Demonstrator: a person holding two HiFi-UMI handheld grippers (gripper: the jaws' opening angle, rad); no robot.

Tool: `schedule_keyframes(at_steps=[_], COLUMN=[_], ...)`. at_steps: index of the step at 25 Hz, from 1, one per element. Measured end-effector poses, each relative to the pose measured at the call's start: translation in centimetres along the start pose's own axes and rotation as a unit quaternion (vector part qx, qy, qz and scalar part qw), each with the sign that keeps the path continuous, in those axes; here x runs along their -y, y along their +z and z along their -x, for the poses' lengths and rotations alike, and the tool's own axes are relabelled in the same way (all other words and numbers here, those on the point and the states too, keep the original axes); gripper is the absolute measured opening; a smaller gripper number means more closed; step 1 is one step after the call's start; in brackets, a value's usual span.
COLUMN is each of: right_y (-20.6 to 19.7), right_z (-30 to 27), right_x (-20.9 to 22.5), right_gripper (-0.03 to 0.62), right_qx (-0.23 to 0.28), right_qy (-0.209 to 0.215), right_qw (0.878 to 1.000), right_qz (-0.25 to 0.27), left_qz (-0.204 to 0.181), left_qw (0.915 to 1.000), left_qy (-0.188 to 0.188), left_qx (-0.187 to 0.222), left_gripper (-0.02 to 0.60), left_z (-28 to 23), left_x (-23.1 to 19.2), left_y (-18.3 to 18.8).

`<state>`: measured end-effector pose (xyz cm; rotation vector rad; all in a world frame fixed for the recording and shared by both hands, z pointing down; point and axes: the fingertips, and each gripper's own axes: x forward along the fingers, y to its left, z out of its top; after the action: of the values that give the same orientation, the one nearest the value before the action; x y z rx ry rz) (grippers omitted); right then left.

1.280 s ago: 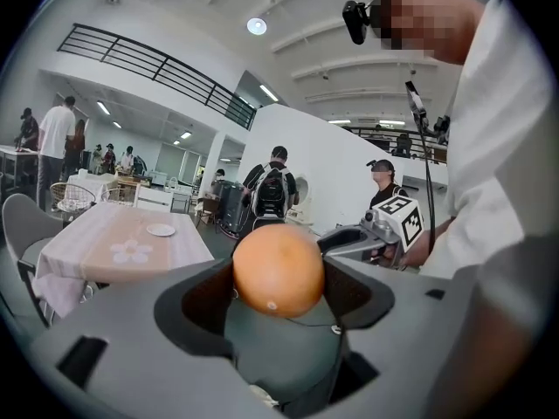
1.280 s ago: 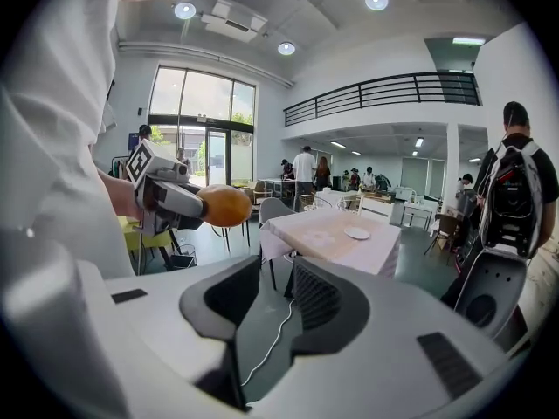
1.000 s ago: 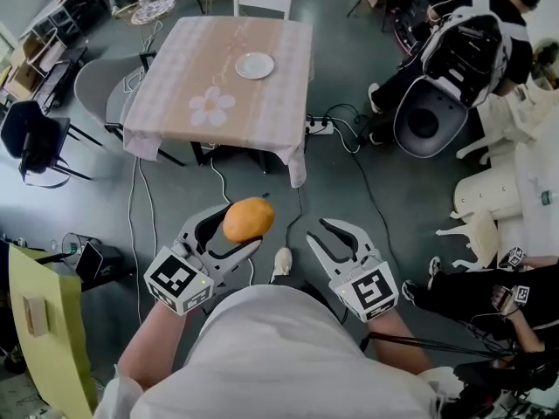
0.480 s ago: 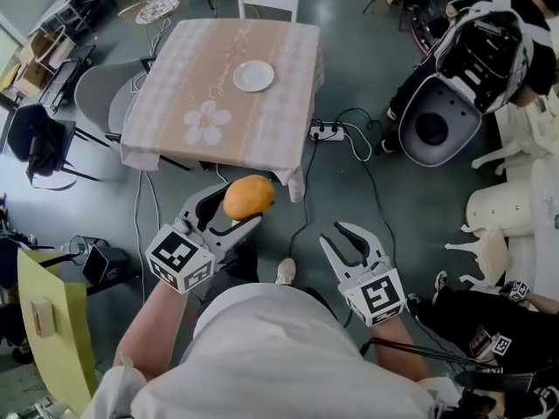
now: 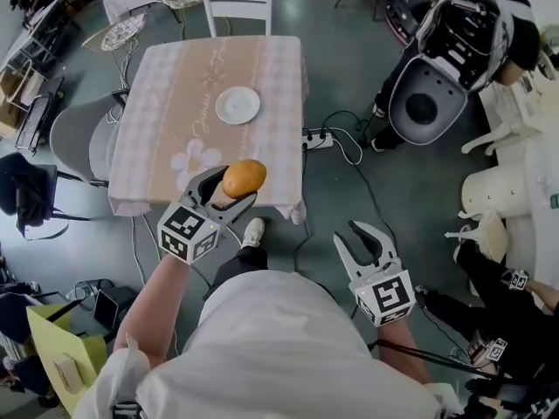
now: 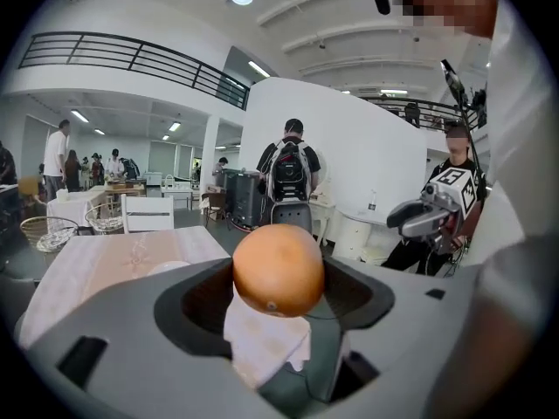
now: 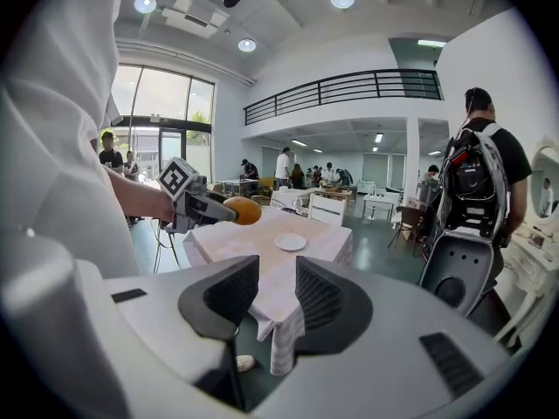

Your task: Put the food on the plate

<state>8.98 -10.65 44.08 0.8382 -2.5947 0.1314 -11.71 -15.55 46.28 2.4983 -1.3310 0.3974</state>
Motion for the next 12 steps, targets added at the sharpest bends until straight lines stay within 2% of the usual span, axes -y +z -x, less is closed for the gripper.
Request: schedule_keyframes(at_steps=[3, 8, 12], right_y=[1.6, 3.4, 4.3], right_z=[-2.2, -5.3, -6.9], right_x=[1.1, 1.7, 2.3], right_gripper=[0.127, 0.127, 0.127], right_qx=[-0.006, -0.021, -0.037], right_qy=[-0.028, -0.064, -0.096], right_qw=[1.000, 0.997, 0.993], right_qz=[-0.011, -0.037, -0.052], left_qz=[0.000, -0.016, -0.012], left_qw=[0.9999, 0.9991, 0.9980], left_qy=[-0.010, -0.005, -0.011], left_qx=[-0.013, -0.040, -0.061], left_gripper=[0.330, 0.330, 0.330], left_z=[-2.5, -6.2, -9.5], left_x=[-4.5, -12.2, -17.2], left_y=[-0.1, -0.8, -1.9])
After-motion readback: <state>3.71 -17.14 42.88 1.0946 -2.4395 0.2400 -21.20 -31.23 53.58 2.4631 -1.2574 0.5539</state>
